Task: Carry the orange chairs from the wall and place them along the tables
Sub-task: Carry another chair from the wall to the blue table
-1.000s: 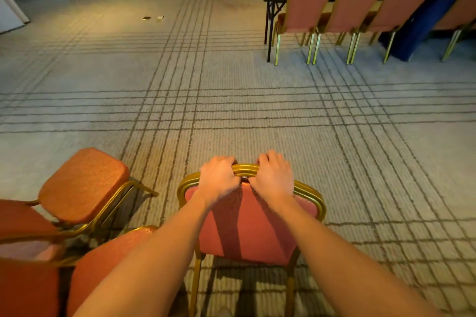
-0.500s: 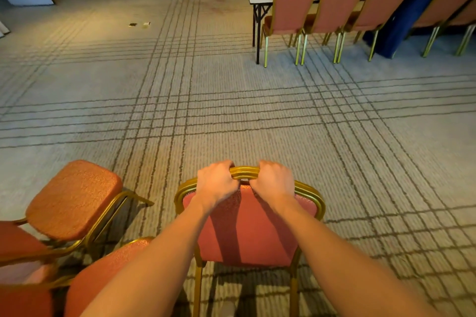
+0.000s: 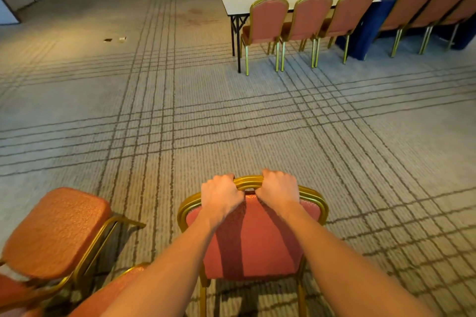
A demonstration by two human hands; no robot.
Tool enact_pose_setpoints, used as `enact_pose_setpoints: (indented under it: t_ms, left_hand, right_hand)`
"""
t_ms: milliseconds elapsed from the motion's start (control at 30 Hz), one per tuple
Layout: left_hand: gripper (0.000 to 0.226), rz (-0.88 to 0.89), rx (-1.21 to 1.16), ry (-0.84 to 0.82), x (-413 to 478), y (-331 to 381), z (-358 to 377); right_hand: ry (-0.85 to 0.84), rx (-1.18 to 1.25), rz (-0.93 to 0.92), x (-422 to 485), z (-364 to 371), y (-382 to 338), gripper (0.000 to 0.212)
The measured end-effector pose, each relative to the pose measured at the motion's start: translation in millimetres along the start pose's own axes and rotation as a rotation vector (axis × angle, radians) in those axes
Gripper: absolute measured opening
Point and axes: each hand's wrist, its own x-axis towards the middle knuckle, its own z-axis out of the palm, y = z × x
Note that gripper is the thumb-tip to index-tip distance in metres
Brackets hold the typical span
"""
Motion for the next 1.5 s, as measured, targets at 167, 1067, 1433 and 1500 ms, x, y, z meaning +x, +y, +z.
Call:
enact_pose_setpoints:
  t_ms: [167,1067,1433,1500]
  left_hand:
    - [0.030,-0.016,0.040,0.030,9,4,0]
    - [0.034,0.000,0.072,-0.045,216,81,-21]
    - [0.038,0.222,0.138,0.010,342,186,-41]
    - [0.040,0.257,0.139,0.015,364,202,-39]
  right_hand:
    - [-0.105,0.157,-0.075,9,-11,15,0.034]
    - [-0.072,0.102,0.021,203,-32,99,0.039]
    - [0.030,0.070,0.104,294,-98,199,0.033]
    - [0.054,0.048,0.119,309,-103,215,0.033]
